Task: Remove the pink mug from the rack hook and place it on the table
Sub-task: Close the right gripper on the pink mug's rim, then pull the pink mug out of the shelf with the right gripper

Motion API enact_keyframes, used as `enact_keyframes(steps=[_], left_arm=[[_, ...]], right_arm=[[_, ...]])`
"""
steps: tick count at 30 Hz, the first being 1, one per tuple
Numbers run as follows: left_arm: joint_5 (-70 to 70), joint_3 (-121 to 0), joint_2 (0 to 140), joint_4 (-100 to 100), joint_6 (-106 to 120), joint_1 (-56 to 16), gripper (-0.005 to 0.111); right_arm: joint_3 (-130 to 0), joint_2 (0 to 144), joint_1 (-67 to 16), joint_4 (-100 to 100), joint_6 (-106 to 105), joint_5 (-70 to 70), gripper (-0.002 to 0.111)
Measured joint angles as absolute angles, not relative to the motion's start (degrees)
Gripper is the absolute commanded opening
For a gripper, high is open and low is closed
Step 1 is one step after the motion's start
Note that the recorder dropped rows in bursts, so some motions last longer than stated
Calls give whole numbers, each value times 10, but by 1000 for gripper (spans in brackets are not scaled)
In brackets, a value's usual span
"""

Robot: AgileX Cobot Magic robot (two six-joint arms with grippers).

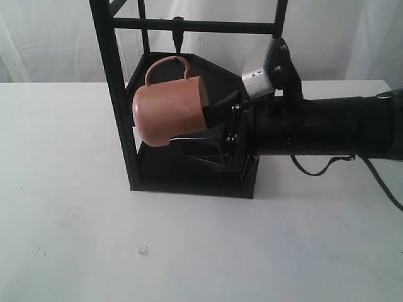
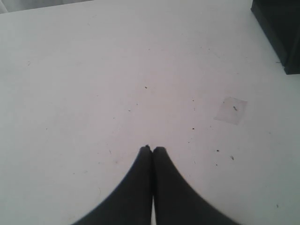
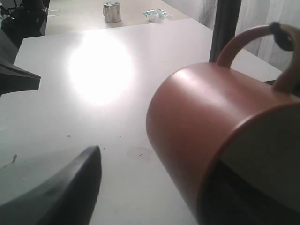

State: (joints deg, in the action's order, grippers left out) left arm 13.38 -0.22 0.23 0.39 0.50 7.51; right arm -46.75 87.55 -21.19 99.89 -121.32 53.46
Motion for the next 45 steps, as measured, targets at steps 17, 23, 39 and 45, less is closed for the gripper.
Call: enact_keyframes(steps=[17, 23, 39, 45], left_arm=[[134, -2, 2, 4, 5, 75, 0], [134, -2, 2, 4, 5, 75, 0], [134, -2, 2, 4, 5, 75, 0], [134, -2, 2, 4, 5, 75, 0]], right_arm=[[-479, 902, -212, 1000, -1213, 554, 49], [-479, 902, -212, 1001, -1213, 556, 39], [-480, 902, -212, 1002, -1213, 556, 38], [-480, 902, -212, 1003, -1213, 557, 31]])
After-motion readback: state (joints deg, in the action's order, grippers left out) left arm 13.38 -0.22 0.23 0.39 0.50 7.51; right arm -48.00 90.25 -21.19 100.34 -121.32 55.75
